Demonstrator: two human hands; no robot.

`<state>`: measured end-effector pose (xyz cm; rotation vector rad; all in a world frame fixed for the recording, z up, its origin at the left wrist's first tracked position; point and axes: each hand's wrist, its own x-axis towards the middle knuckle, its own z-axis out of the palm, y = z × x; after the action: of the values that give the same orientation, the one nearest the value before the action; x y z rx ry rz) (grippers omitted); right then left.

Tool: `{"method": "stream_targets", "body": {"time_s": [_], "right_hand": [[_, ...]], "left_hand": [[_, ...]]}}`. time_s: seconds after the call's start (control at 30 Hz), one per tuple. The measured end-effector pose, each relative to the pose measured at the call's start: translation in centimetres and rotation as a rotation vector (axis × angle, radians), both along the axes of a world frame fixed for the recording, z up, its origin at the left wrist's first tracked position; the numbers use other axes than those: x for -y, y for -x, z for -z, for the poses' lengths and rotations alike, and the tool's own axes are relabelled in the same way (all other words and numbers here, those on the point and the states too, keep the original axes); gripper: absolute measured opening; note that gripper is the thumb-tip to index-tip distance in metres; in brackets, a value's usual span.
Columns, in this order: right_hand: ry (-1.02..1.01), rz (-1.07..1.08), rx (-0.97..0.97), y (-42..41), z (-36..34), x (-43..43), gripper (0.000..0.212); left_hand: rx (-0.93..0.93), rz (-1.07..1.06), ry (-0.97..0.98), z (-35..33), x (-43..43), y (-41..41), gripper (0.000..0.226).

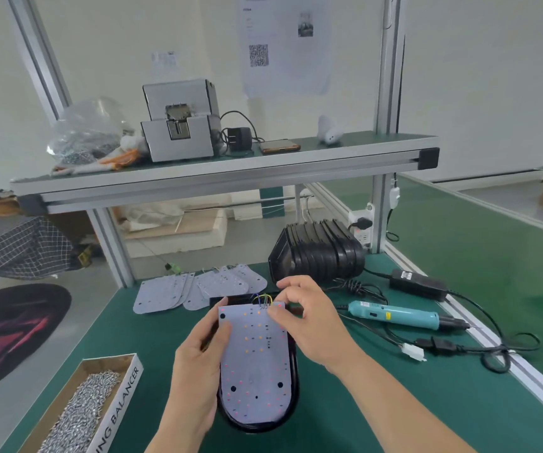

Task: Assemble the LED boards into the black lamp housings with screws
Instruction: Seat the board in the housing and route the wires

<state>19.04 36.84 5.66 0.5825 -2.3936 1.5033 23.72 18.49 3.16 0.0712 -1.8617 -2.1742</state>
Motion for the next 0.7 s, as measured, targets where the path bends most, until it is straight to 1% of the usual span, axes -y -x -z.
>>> {"method": "stream_targets", "body": {"time_s": [0.13, 0.17, 0.2, 0.27, 0.33, 0.37, 0.43, 0.5, 0.57, 0.63, 0.7], "right_hand": [[-0.076, -0.014, -0.109, 0.0, -0.8, -0.2, 0.010], [-0.074, -0.019, -0.143, -0.1, -0.9, -0.2, 0.014], [-0.057, -0.026, -0.160, -0.1, -0.8, -0.2, 0.026], [0.012, -0.025, -0.085, -0.2, -0.3, -0.5, 0.045], [0.029, 0.018, -0.011, -0.2, 1.0, -0.8, 0.050], [-0.003, 0.036, 0.009, -0.3, 1.9, -1.0, 0.051], [-0.134, 0.031, 0.013, -0.7, 4.0, -1.3, 0.057], [-0.299, -0.029, -0.004, -1.2, 6.0, -1.4, 0.065], [-0.383, -0.096, 0.051, -1.6, 7.6, -1.4, 0.070], [-0.346, -0.131, 0.140, -1.6, 8.6, -1.4, 0.069], [-0.179, -0.145, 0.257, -1.6, 8.5, -1.3, 0.063]], "left_hand": [[-0.046, 0.007, 0.057, 0.2, -0.1, 0.3, 0.043], [-0.056, -0.016, 0.081, -0.1, -0.1, 0.3, 0.044], [-0.057, -0.047, 0.103, -0.4, 0.0, 0.4, 0.045], [-0.043, -0.110, 0.093, -0.8, 0.4, 0.6, 0.043], [-0.032, -0.153, 0.012, -1.1, 1.2, 1.0, 0.044], [-0.024, -0.173, -0.021, -1.1, 1.7, 1.1, 0.047], [-0.020, -0.206, -0.056, -0.8, 2.3, 1.2, 0.053], [-0.010, -0.212, -0.087, -0.4, 2.6, 1.2, 0.062], [0.012, -0.197, -0.119, 0.0, 2.6, 1.3, 0.072], [0.048, -0.174, -0.124, 0.3, 2.6, 1.5, 0.070], [0.077, -0.125, -0.113, 0.6, 2.4, 1.6, 0.056]]}}
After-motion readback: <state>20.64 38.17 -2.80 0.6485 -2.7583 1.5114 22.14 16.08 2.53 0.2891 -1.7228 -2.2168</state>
